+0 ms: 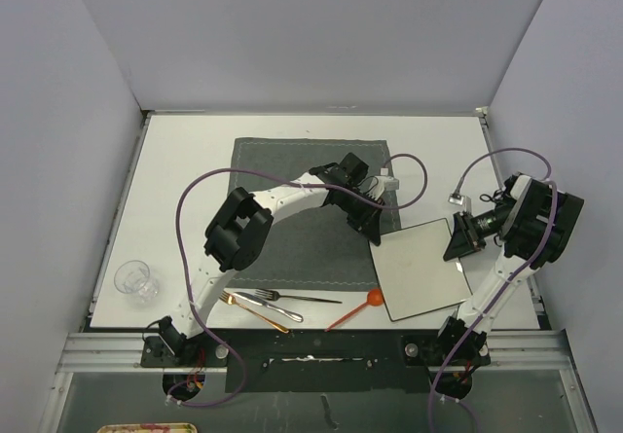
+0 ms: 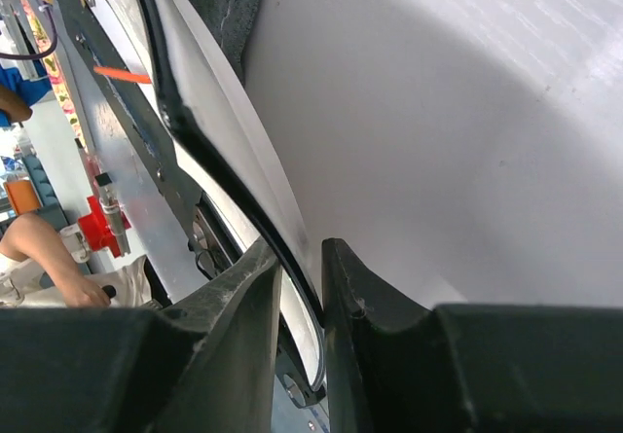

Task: Set the dinner table for one person
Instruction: Pick up the plate at the center of the board.

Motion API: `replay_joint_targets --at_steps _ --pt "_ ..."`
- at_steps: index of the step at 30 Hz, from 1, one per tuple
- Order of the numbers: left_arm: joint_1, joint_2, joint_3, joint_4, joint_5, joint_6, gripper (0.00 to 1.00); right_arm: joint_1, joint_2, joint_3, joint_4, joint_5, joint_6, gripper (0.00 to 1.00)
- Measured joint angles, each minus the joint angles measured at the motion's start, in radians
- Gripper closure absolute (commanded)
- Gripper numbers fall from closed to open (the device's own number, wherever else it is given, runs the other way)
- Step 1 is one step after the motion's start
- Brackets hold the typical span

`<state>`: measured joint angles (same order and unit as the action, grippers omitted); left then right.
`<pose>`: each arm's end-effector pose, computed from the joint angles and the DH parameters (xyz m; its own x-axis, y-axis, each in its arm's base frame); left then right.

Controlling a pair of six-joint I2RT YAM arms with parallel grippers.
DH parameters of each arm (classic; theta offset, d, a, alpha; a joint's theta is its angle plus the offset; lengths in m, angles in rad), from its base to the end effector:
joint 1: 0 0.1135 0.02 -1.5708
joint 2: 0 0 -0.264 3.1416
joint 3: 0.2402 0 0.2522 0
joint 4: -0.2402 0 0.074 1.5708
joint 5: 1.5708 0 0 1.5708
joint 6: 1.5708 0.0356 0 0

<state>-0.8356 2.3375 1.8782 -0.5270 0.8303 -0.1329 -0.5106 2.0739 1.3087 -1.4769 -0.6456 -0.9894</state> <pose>0.3182 -0.3910 0.1671 -0.6570 0.5932 -0.4653 0.6926 0.2311 -0.6833 0.2738 -0.1288 0.1382 -0.9743 -0.2194 -0.0521 -0.1772 0.6021 0.7785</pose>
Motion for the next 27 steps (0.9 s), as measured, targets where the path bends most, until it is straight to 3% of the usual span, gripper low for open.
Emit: replay_joint_targets --at_steps 27 --pt "0.016 0.000 0.030 -0.030 0.002 0.010 1.00 0.003 0.057 0.093 -0.094 -0.069 -0.065 1.00"
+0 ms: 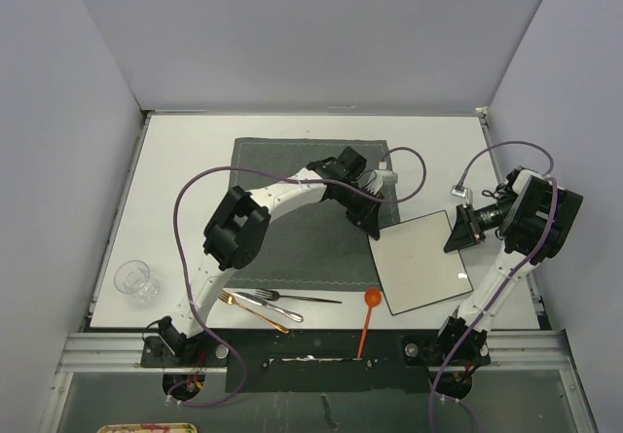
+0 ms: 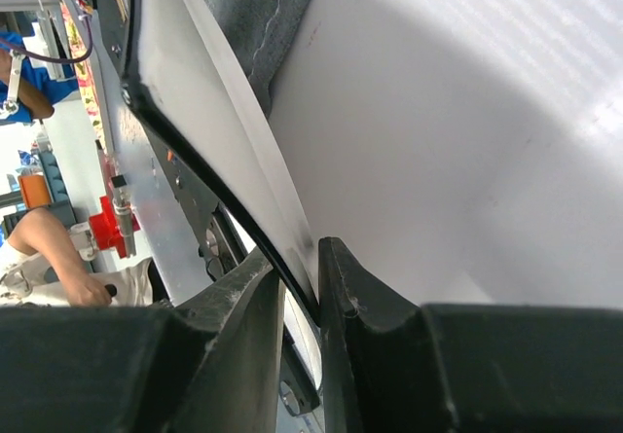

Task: Set the dinner table for one person
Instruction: Pick up the plate at the center of the board.

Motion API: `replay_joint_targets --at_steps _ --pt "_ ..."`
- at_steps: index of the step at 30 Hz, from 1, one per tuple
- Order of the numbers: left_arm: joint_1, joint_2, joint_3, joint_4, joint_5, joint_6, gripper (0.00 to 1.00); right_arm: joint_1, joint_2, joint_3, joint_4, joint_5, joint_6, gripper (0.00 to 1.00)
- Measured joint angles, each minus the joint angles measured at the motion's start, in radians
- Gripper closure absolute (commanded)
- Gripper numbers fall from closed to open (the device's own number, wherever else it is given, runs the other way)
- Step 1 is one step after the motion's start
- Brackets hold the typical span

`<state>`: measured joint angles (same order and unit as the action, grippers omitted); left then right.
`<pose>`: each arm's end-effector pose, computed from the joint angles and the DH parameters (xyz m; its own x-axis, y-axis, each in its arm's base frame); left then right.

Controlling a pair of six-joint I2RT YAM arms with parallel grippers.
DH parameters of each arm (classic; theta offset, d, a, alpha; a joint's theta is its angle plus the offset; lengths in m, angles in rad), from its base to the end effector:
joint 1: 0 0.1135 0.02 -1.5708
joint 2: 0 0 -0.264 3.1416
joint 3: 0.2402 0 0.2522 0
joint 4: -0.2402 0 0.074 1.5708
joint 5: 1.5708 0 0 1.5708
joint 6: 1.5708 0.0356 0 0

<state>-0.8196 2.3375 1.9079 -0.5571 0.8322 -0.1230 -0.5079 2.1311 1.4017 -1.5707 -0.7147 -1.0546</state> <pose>0.3253 -0.3870 0.1744 -0.6596 0.5853 -0.4716 0.6947 0.2351 -0.6798 0.2872 -0.1332 0.1434 -0.9729 -0.2102 -0.0961 -0.1970 0.5363 0.8207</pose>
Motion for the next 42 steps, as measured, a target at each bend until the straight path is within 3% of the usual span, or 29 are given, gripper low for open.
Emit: replay_joint_targets --at_steps 42 --pt "0.040 0.000 0.155 -0.237 -0.028 0.095 1.00 0.097 0.055 0.133 -0.026 -0.101 -0.011 1.00"
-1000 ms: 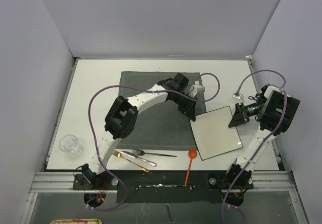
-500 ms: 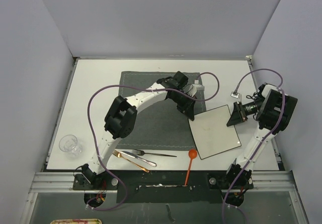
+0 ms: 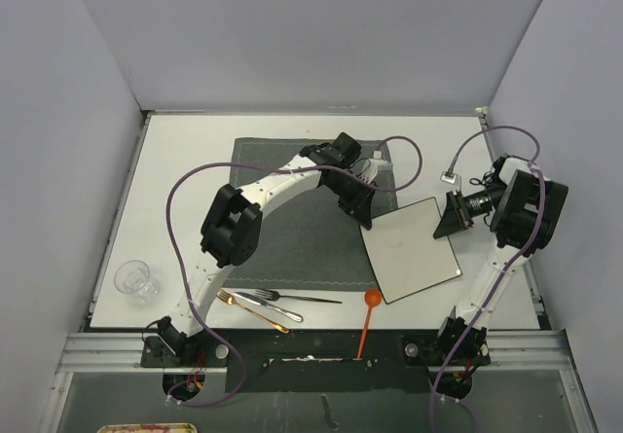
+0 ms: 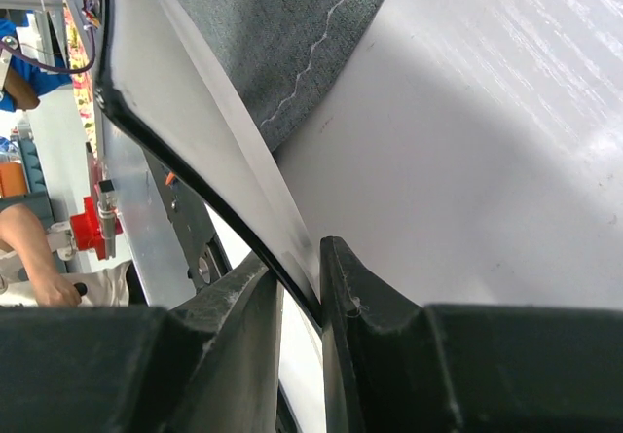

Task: Set the dinner table for one person
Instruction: Pick up the plate at the center of the board.

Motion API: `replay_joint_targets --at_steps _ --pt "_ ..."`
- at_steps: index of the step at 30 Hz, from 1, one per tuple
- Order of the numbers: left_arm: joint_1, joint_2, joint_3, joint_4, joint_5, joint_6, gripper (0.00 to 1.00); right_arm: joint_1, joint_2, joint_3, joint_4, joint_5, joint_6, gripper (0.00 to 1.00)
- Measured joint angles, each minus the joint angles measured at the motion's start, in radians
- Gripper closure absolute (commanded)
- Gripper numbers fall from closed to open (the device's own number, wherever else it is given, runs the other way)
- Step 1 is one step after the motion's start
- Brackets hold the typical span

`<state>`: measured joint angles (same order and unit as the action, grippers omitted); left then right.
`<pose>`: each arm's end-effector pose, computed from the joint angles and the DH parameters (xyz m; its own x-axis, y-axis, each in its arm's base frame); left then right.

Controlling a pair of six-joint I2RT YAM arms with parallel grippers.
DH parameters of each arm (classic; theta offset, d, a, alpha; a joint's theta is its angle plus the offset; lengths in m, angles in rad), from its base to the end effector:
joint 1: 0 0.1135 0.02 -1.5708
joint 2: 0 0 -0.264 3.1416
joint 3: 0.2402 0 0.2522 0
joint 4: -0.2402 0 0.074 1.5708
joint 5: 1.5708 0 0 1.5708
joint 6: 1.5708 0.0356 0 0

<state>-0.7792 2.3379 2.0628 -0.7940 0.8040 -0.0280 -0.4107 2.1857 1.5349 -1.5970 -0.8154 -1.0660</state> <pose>0.3397 -0.3715 0.2082 -0.6441 0.6089 -0.4631 0.7162 0.2674 -0.6446 0.3238 -0.1127 0.1518 -0.9512 -0.2403 -0.1937 -0.2909 0.4883 0.8227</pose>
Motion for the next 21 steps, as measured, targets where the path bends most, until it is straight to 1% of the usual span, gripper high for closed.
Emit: replay_joint_targets --at_steps 7,21 --pt "0.006 0.000 0.006 -0.038 -0.015 0.024 1.00 0.026 0.007 0.015 0.000 -0.005 0.015 1.00" --pt "0.030 0.000 0.111 -0.188 -0.064 0.093 1.00 0.097 0.016 0.093 0.011 -0.050 0.049 1.00"
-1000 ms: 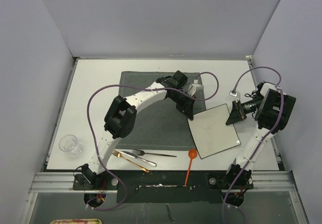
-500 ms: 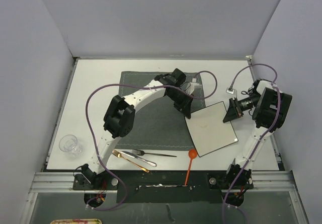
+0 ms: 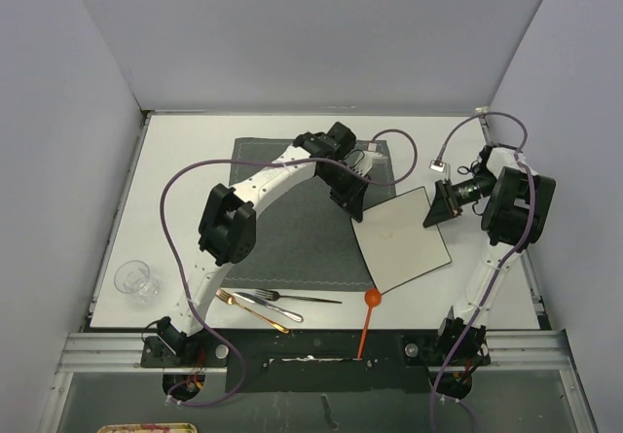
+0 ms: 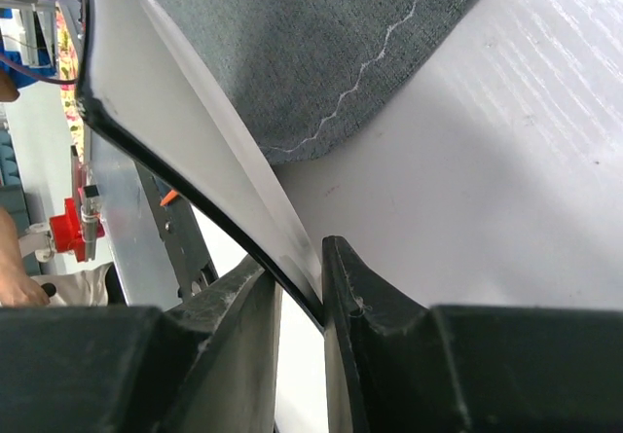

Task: Set the dinner table for one person
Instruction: Pick up the plate at the center of the board.

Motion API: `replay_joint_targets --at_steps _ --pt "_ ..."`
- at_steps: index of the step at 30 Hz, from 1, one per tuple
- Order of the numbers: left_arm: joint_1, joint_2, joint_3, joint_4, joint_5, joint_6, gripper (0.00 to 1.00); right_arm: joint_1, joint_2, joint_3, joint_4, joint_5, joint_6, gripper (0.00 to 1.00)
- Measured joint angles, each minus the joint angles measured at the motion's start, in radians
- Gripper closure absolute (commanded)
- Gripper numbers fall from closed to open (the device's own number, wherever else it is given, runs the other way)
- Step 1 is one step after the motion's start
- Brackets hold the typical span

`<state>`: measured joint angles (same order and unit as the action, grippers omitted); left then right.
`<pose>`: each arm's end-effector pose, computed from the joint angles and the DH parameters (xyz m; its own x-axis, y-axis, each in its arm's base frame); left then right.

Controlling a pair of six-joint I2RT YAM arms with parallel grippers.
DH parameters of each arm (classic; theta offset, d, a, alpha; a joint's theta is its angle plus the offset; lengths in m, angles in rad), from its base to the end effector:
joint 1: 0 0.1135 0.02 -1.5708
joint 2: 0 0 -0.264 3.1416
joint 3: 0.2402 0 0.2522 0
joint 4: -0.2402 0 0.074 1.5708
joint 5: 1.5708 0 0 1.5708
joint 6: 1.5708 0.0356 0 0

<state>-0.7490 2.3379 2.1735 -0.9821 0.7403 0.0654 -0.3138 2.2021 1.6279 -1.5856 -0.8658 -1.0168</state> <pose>0.3469 -0.3553 0.2313 -0.6199 0.6422 -0.4510 0.7482 0.3103 -0.5865 0.3509 -0.0854 0.1632 -0.9284 -0.2781 -0.2463 -0.3556 0.4739 0.8056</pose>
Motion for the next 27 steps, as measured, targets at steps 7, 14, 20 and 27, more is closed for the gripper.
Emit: replay_joint_targets --at_steps 7,14,20,27 --pt "0.001 0.005 0.075 -0.080 -0.027 0.020 1.00 0.011 0.011 0.008 0.005 -0.040 0.005 1.00" --pt "0.003 0.019 0.132 -0.140 -0.049 0.036 1.00 0.023 0.017 0.019 0.010 -0.062 0.010 1.00" --pt "0.003 0.019 0.151 -0.173 -0.063 0.055 1.00 0.034 0.016 0.019 0.011 -0.071 0.017 1.00" --pt "0.003 0.019 0.177 -0.237 -0.090 0.083 1.00 0.066 0.014 0.019 0.020 -0.076 0.031 1.00"
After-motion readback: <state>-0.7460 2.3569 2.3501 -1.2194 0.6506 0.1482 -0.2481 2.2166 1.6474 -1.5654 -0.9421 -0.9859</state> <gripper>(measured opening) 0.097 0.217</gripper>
